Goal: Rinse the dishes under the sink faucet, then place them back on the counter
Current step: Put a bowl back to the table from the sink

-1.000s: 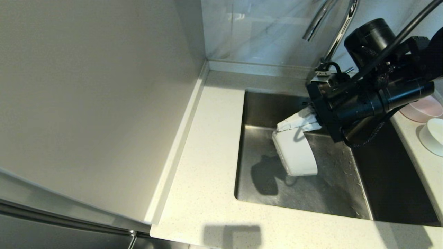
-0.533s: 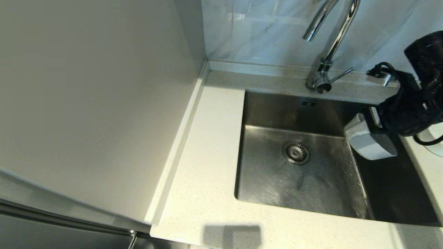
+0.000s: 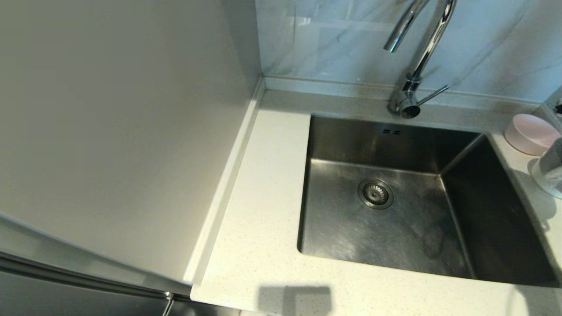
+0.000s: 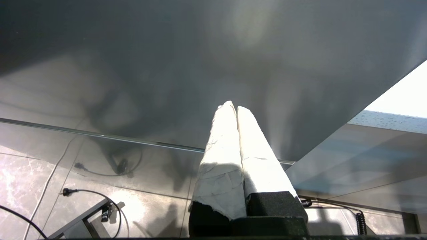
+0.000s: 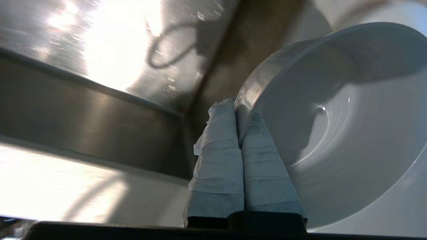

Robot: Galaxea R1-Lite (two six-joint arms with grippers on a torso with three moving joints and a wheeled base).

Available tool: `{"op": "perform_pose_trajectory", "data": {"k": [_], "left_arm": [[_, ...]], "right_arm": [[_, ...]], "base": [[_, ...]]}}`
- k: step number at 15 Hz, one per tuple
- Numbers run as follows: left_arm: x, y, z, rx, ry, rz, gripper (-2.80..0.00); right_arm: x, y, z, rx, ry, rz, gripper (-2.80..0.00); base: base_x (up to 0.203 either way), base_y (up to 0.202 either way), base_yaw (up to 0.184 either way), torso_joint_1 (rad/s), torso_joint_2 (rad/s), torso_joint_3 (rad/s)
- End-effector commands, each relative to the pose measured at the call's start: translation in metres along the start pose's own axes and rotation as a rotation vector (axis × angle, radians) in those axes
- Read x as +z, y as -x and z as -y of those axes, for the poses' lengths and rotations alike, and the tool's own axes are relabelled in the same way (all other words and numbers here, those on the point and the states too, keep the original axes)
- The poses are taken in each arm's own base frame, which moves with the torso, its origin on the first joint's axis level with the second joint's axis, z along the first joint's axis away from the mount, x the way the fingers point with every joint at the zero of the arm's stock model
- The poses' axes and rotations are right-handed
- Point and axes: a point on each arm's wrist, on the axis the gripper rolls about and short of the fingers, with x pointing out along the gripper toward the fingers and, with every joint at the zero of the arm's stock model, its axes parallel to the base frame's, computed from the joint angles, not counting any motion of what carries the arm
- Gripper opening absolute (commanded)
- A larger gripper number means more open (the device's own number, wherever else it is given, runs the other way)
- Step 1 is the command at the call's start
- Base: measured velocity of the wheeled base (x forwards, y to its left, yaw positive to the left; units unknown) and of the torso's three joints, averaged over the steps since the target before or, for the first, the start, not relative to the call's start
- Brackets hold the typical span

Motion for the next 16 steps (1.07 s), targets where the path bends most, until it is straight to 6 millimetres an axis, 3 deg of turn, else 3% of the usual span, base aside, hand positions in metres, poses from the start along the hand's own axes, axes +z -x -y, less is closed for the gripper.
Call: {"op": "perform_pose_trajectory", "data": {"k": [1,6,11,16], "left_arm": [[0.0,0.0,0.0,0.0,0.001,0.003,-2.8],[0.0,0.0,0.0,0.0,0.0,0.003,-2.8],[0.0,0.0,0.0,0.0,0.0,0.003,-2.8],[0.0,0.0,0.0,0.0,0.001,0.003,-2.8]], "right_arm": [[-0.018,-0.01,0.009,-0.051,-0.003,-0.029,-2.8],[-0.061,-0.041,0.034,-0.206,0.001,-0.093,-2.8],[-0.071,-0.053,0.044,-0.229,-0.032,-0.16,-2.8],[-0.081,-0.061,0.038,-0.198,-0.041,-0.204,-2.8]], "base": [[0.0,0.0,0.0,0.0,0.0,0.0],[0.0,0.0,0.0,0.0,0.0,0.0],[0.0,0.0,0.0,0.0,0.0,0.0],[0.0,0.0,0.0,0.0,0.0,0.0]]}}
